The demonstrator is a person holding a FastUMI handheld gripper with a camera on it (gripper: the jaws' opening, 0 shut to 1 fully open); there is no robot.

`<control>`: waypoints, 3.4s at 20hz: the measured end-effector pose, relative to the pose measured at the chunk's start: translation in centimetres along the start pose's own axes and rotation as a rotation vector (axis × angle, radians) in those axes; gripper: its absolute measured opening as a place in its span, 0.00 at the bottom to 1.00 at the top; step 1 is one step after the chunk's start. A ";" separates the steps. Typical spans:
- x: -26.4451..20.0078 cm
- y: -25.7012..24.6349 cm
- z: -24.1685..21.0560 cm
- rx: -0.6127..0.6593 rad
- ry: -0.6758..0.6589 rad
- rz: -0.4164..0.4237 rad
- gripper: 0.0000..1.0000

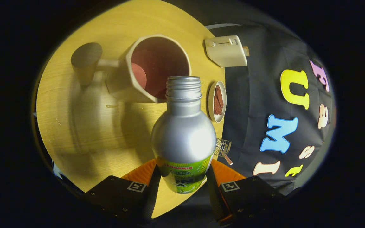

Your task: Take the bottle from table, then pour the juice into the cup, finally place the bottle on the coaster

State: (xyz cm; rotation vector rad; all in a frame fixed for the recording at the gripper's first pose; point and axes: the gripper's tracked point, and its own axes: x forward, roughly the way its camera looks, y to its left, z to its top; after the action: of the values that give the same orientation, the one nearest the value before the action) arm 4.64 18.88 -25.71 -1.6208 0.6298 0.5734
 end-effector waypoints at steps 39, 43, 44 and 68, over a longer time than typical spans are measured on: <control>-1.3 -4.2 -0.4 -0.349 0.138 -0.035 0.70; -1.6 -4.4 -0.6 -0.377 0.152 -0.029 0.70; -1.8 -4.5 -0.6 -0.382 0.157 -0.027 0.70; -1.8 -6.3 -0.1 -0.540 0.262 -0.004 0.70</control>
State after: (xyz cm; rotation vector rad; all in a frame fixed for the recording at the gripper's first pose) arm 7.66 19.66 -19.90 -2.2294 0.7002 0.5610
